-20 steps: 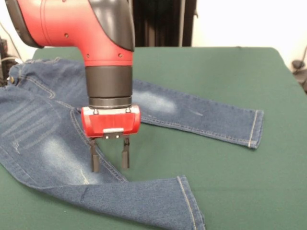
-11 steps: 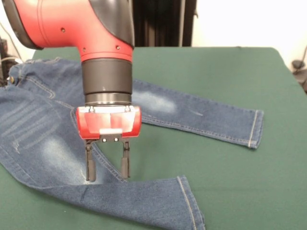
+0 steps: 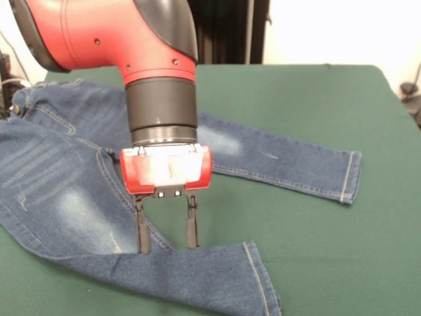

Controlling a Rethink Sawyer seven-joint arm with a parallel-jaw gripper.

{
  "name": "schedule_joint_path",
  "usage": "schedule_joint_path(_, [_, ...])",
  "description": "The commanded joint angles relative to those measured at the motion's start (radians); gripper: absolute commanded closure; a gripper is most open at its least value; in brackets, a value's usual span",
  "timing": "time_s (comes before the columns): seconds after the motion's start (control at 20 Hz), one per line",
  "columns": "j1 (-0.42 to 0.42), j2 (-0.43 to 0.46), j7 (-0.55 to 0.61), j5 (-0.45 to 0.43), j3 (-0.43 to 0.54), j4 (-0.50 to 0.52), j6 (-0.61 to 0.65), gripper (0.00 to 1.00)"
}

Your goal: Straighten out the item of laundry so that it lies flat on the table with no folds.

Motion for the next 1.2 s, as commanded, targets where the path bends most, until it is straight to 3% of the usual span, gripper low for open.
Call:
schedule_joint_path(0.05, [0.025,0.028,0.085,-0.026,0.097,0.073,0.138,0.0])
schedule_joint_path(0.8, [0.157,0.023,0.144,0.052,-0.041,0.06,0.212,0.0])
schedule_joint_path(1.2, [0.264,0.026,0.22,0.11,-0.172,0.084,0.139,0.0])
